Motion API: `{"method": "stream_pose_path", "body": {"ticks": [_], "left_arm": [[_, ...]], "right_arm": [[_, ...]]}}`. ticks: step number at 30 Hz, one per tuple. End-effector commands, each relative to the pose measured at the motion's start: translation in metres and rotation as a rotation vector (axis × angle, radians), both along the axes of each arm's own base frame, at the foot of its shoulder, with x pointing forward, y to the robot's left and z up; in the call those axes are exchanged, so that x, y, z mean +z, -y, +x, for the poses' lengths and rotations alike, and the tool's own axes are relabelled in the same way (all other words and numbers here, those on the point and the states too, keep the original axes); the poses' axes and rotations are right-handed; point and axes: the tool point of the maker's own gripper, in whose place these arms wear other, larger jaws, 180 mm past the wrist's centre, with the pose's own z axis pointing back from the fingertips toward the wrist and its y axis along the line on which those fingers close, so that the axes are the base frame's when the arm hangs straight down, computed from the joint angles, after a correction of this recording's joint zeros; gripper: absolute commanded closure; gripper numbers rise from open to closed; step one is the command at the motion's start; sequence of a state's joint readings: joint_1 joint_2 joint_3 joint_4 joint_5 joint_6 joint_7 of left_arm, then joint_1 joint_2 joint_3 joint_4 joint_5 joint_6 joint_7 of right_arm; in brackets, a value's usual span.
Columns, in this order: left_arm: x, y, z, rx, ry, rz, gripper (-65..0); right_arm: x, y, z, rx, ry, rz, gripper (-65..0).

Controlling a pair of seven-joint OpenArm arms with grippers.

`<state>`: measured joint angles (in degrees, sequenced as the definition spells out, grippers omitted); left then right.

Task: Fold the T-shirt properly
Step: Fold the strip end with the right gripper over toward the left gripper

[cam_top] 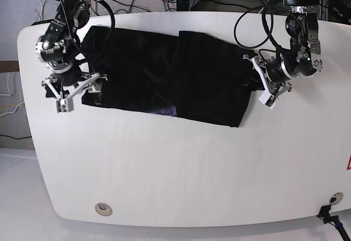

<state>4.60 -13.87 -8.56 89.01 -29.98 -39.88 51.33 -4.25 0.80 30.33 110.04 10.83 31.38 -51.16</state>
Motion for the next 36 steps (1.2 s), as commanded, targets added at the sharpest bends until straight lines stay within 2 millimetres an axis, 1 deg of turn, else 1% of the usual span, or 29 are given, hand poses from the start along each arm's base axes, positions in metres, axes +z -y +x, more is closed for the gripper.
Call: {"method": "stream_pose_path", "body": {"ticks": [1, 3, 6, 8, 10, 13, 15, 17, 18, 20, 23, 25, 27, 30, 32, 33, 34, 35, 36], "left_arm": [[0.013, -0.002, 0.01, 0.003, 0.049, -0.013, -17.9], [0.013, -0.002, 0.01, 0.003, 0.049, -0.013, -17.9], [0.013, -0.002, 0.01, 0.003, 0.049, -0.013, -17.9], [0.013, -0.002, 0.01, 0.003, 0.049, -0.013, -17.9], [0.013, -0.002, 0.01, 0.003, 0.049, -0.013, -17.9], [0.013, -0.002, 0.01, 0.003, 0.049, -0.013, -17.9], [0.013, -0.002, 0.01, 0.003, 0.047, -0.012, -17.9], [0.013, -0.002, 0.01, 0.003, 0.047, -0.012, -17.9], [0.013, -0.002, 0.01, 0.003, 0.047, -0.012, -17.9], [0.013, -0.002, 0.01, 0.003, 0.047, -0.012, -17.9], [0.013, -0.002, 0.01, 0.003, 0.047, -0.012, -17.9], [0.013, -0.002, 0.01, 0.003, 0.047, -0.012, -17.9], [0.012, -0.002, 0.009, 0.003, 0.046, -0.012, -17.9], [0.009, -0.002, 0.005, 0.003, 0.036, -0.013, -17.9], [0.009, -0.002, 0.005, 0.003, 0.036, -0.013, -17.9], [0.009, -0.002, 0.005, 0.003, 0.035, -0.013, -17.9], [0.009, -0.002, 0.005, 0.003, 0.035, -0.013, -17.9], [0.009, -0.002, 0.005, 0.003, 0.035, -0.013, -17.9], [0.009, -0.002, 0.005, 0.003, 0.035, -0.013, -17.9]], "right_arm": [[0.011, 0.012, 0.002, -0.041, 0.063, 0.097, -53.1], [0.002, 0.032, -0.008, -0.089, 0.034, 0.156, -53.1], [-0.016, 0.047, -0.019, -0.145, 0.003, 0.283, -53.1], [-0.033, 0.057, -0.031, -0.169, -0.035, 0.327, -53.1], [-0.047, 0.059, -0.038, -0.185, -0.065, 0.373, -53.1], [-0.07, 0.058, -0.057, -0.206, -0.126, 0.424, -53.1], [-0.081, 0.053, -0.065, -0.197, -0.151, 0.441, -53.1], [-0.088, 0.049, -0.072, -0.185, -0.16, 0.444, -52.9], [-0.09, 0.044, -0.073, -0.173, -0.17, 0.449, -52.9], [-0.095, 0.024, -0.071, -0.135, -0.187, 0.471, -52.9], [-0.099, 0.006, -0.069, -0.1, -0.205, 0.489, -52.8], [-0.101, -0.01, -0.067, -0.09, -0.205, 0.522, -52.8], [-0.101, -0.017, -0.064, -0.082, -0.203, 0.533, -52.8], [-0.102, -0.034, -0.059, -0.028, -0.216, 0.538, -52.7], [-0.102, -0.036, -0.059, -0.024, -0.217, 0.538, -52.3], [-0.102, -0.036, -0.059, -0.023, -0.218, 0.538, -50.3], [-0.102, -0.037, -0.059, -0.021, -0.218, 0.538, -46.0], [-0.102, -0.037, -0.059, -0.02, -0.218, 0.538, -38.8], [-0.101, -0.037, -0.058, -0.019, -0.216, 0.538, -29.7]]}}
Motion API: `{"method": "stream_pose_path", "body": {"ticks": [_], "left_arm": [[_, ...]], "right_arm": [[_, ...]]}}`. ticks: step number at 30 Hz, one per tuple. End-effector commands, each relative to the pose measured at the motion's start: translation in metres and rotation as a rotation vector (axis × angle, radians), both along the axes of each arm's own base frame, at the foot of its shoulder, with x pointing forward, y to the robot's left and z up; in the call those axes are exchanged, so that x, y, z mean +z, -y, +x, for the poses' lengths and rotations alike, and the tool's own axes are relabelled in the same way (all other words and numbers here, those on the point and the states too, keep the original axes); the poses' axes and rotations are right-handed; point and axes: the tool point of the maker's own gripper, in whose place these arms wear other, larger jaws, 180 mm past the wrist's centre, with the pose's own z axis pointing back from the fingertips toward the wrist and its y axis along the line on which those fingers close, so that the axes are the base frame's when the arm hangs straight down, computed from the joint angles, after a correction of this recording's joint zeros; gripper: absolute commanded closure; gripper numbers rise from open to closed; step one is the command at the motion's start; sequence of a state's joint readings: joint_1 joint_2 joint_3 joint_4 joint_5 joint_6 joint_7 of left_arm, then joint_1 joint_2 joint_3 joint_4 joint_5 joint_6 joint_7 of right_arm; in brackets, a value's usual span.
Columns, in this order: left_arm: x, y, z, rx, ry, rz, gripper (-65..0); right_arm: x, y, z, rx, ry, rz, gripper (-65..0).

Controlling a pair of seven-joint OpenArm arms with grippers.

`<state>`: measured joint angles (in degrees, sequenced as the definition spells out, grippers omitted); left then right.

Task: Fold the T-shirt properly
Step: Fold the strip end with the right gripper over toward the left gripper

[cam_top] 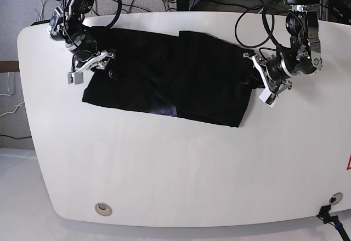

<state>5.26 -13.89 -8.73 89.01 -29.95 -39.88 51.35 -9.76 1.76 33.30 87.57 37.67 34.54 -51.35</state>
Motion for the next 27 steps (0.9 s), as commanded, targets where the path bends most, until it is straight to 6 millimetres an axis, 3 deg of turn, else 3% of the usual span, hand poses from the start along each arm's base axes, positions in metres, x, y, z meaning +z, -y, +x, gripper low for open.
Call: {"method": "stream_pose_path", "body": {"ticks": [1, 3, 5, 10, 14, 18, 23, 27], "left_arm": [[0.012, -0.001, 0.009, 0.001, 0.046, -0.014, -17.9], [0.012, -0.001, 0.009, 0.001, 0.046, -0.014, -17.9], [0.012, -0.001, 0.009, 0.001, 0.046, -0.014, -17.9], [0.012, -0.001, 0.009, 0.001, 0.044, -0.013, -17.9], [0.011, 0.0, 0.009, 0.0, 0.044, -0.013, -17.9], [0.011, 0.0, 0.009, -0.001, 0.042, -0.014, -17.9], [0.012, 0.002, 0.01, -0.002, 0.045, -0.017, -17.9], [0.012, 0.002, 0.01, -0.002, 0.045, -0.017, -17.9]], "right_arm": [[-0.007, 0.002, -0.007, 0.02, -0.048, -0.028, -19.5], [-0.006, 0.0, -0.006, 0.029, -0.044, -0.028, 0.0], [-0.001, -0.011, -0.001, 0.075, -0.028, -0.039, 0.0], [0.052, -0.039, 0.016, 0.213, 0.104, -0.13, 0.0], [0.099, -0.075, 0.032, 0.332, 0.226, -0.181, 0.0], [0.129, -0.125, 0.044, 0.454, 0.323, -0.103, 0.0], [0.154, -0.187, 0.049, 0.547, 0.371, 0.011, 0.0], [0.156, -0.226, 0.048, 0.609, 0.364, 0.095, 0.0]]}}
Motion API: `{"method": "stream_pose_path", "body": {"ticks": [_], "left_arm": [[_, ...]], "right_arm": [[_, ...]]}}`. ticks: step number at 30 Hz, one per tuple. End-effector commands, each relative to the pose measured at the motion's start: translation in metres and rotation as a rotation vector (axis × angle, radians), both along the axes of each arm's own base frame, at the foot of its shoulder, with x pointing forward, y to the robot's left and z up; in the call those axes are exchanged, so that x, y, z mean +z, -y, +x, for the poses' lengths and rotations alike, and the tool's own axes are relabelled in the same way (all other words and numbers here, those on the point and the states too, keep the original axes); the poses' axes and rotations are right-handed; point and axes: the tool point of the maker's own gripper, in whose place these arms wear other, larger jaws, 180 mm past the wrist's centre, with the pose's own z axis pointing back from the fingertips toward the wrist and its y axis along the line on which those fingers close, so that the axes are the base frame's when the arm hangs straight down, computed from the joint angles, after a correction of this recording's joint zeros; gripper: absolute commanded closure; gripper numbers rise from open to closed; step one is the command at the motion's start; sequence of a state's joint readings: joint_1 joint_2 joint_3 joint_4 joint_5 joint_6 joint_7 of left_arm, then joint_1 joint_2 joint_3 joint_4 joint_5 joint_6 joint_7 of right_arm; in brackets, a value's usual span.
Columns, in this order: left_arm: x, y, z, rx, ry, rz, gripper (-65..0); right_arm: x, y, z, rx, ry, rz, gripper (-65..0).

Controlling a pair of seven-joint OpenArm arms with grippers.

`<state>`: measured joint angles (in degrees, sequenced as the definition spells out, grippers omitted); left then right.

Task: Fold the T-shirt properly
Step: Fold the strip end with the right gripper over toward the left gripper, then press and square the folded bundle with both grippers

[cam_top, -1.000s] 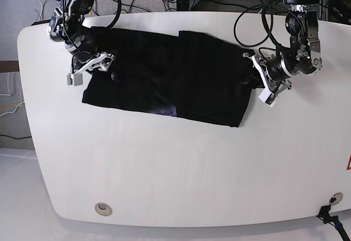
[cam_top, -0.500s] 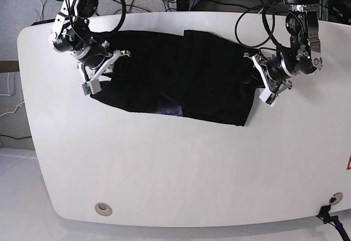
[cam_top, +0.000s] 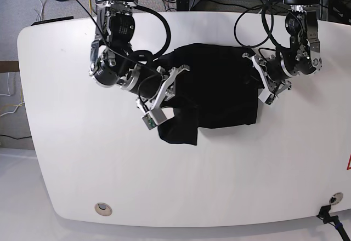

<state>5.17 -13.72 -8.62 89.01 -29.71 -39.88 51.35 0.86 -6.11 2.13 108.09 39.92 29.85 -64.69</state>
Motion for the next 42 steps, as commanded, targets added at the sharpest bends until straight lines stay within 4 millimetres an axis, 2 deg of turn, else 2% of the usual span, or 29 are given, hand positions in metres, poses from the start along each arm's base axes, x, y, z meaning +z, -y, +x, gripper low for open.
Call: {"method": "stream_pose_path", "body": {"ticks": [1, 4, 9, 12, 14, 18, 20, 24, 28, 31, 34, 37, 39, 42], "left_arm": [[0.012, 0.0, 0.009, 0.0, 0.045, -0.018, -17.9], [0.012, 0.0, 0.009, 0.0, 0.045, -0.018, -17.9], [0.012, 0.001, 0.009, 0.0, 0.046, -0.02, -17.9], [0.012, 0.001, 0.009, 0.001, 0.045, -0.023, -17.8], [0.013, 0.002, 0.009, 0.0, 0.047, -0.024, -17.8], [0.02, -0.005, 0.013, 0.022, 0.07, -0.024, -17.8], [0.031, -0.016, 0.019, 0.054, 0.106, -0.015, -17.8], [0.052, -0.024, 0.026, 0.087, 0.168, -0.043, -17.8], [0.076, -0.027, 0.033, 0.09, 0.244, -0.029, -17.8], [0.107, -0.05, 0.039, 0.147, 0.342, 0.007, -17.8], [0.137, -0.07, 0.041, 0.194, 0.431, 0.047, -17.8], [0.168, -0.1, 0.047, 0.268, 0.519, 0.093, -17.8], [0.185, -0.125, 0.05, 0.295, 0.555, 0.15, -17.8], [0.196, -0.14, 0.05, 0.32, 0.579, 0.177, -17.8]], "right_arm": [[0.01, -0.023, 0.001, 0.049, 0.015, 0.057, 0.0], [0.009, -0.049, -0.001, 0.12, 0.011, 0.084, 0.0], [-0.006, -0.078, -0.007, 0.159, -0.025, 0.143, 0.0], [-0.022, -0.086, -0.011, 0.172, -0.075, 0.148, -13.1], [-0.026, -0.088, -0.008, 0.171, -0.084, 0.151, -21.8], [-0.033, -0.088, -0.003, 0.141, -0.097, 0.175, -32.9], [-0.031, -0.087, 0.003, 0.138, -0.077, 0.153, -35.1], [-0.026, -0.088, 0.012, 0.141, -0.04, 0.12, -35.3], [-0.007, -0.108, 0.012, 0.218, 0.021, 0.105, -35.7], [0.004, -0.128, 0.013, 0.247, 0.02, 0.116, -35.6], [0.001, -0.128, 0.024, 0.22, -0.011, 0.103, -35.6], [0.016, -0.129, 0.034, 0.22, 0.019, 0.119, -35.6], [0.03, -0.12, 0.049, 0.197, 0.045, 0.135, -35.6], [0.037, -0.078, 0.073, 0.115, 0.082, 0.121, -35.6]]}}
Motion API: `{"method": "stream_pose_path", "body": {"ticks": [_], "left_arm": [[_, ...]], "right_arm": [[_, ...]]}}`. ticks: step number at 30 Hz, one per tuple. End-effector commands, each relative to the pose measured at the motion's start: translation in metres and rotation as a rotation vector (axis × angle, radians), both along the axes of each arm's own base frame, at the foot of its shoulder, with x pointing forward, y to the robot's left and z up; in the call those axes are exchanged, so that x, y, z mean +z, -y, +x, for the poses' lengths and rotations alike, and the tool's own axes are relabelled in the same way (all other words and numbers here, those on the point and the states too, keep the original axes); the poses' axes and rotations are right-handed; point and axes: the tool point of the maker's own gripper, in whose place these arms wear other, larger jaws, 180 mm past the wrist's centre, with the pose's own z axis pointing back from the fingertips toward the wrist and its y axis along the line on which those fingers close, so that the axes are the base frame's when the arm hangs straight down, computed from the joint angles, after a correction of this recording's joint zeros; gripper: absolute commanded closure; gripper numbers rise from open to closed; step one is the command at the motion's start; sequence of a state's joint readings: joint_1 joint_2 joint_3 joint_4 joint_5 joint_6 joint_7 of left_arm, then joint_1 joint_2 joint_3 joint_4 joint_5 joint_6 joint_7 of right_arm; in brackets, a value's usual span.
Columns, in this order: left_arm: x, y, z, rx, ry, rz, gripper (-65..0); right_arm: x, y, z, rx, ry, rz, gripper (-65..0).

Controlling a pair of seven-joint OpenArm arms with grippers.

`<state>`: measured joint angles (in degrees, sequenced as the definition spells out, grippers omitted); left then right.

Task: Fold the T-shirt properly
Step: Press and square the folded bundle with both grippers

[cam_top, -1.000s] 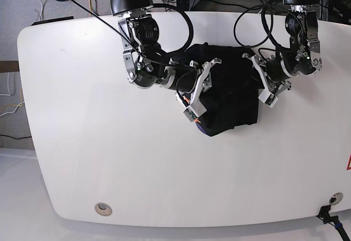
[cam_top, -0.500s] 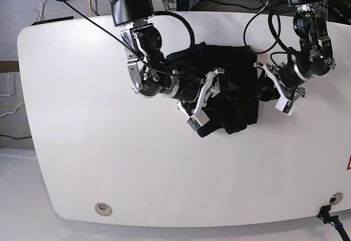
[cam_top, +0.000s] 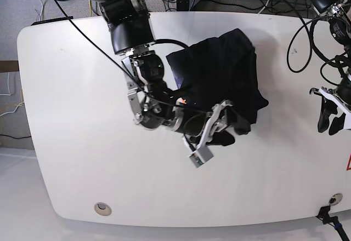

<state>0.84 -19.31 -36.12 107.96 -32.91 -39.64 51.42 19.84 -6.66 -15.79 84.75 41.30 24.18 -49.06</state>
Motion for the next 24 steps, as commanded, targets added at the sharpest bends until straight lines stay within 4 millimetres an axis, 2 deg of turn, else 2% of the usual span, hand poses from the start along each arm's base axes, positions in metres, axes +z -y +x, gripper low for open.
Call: {"method": "stream_pose_path", "body": {"ticks": [1, 4, 6, 7, 9, 11, 13, 14, 16, 20, 22, 24], "left_arm": [[0.014, 0.001, 0.002, -0.012, 0.049, -0.003, -17.8], [0.012, 0.002, 0.001, -0.011, 0.042, -0.004, -17.8], [0.001, 0.009, -0.002, -0.028, 0.012, -0.012, -17.8], [-0.01, 0.018, -0.006, -0.053, -0.018, -0.02, -17.8], [-0.035, 0.053, -0.013, -0.121, -0.076, -0.074, -17.8], [-0.055, 0.081, -0.023, -0.172, -0.125, -0.117, -17.8], [-0.071, 0.106, -0.034, -0.209, -0.165, -0.167, -17.7], [-0.077, 0.118, -0.038, -0.226, -0.182, -0.19, -17.3], [-0.086, 0.135, -0.046, -0.258, -0.209, -0.218, -12.2], [-0.102, 0.167, -0.06, -0.343, -0.27, -0.241, -3.4], [-0.109, 0.182, -0.065, -0.381, -0.296, -0.254, 0.0], [-0.125, 0.183, -0.068, -0.381, -0.344, -0.228, 0.0]], "right_arm": [[0.012, 0.032, 0.019, -0.05, 0.057, -0.019, -35.6], [0.002, 0.064, 0.031, -0.105, 0.056, -0.071, -35.5], [-0.015, 0.08, 0.027, -0.12, 0.032, -0.108, -35.5], [-0.022, 0.085, 0.024, -0.125, 0.02, -0.122, -35.5], [-0.033, 0.089, 0.018, -0.128, -0.006, -0.132, -35.5], [-0.04, 0.087, 0.012, -0.125, -0.025, -0.129, -35.3], [-0.037, 0.078, 0.013, -0.13, -0.021, -0.095, -34.7], [-0.041, 0.074, 0.014, -0.135, -0.032, -0.078, -32.7], [-0.054, 0.069, 0.016, -0.136, -0.047, -0.101, -24.3], [-0.069, 0.046, 0.023, -0.122, -0.075, -0.136, 0.0], [-0.075, 0.046, 0.029, -0.138, -0.061, -0.152, 0.0], [-0.087, 0.047, 0.029, -0.143, -0.046, -0.164, 0.0]]}}
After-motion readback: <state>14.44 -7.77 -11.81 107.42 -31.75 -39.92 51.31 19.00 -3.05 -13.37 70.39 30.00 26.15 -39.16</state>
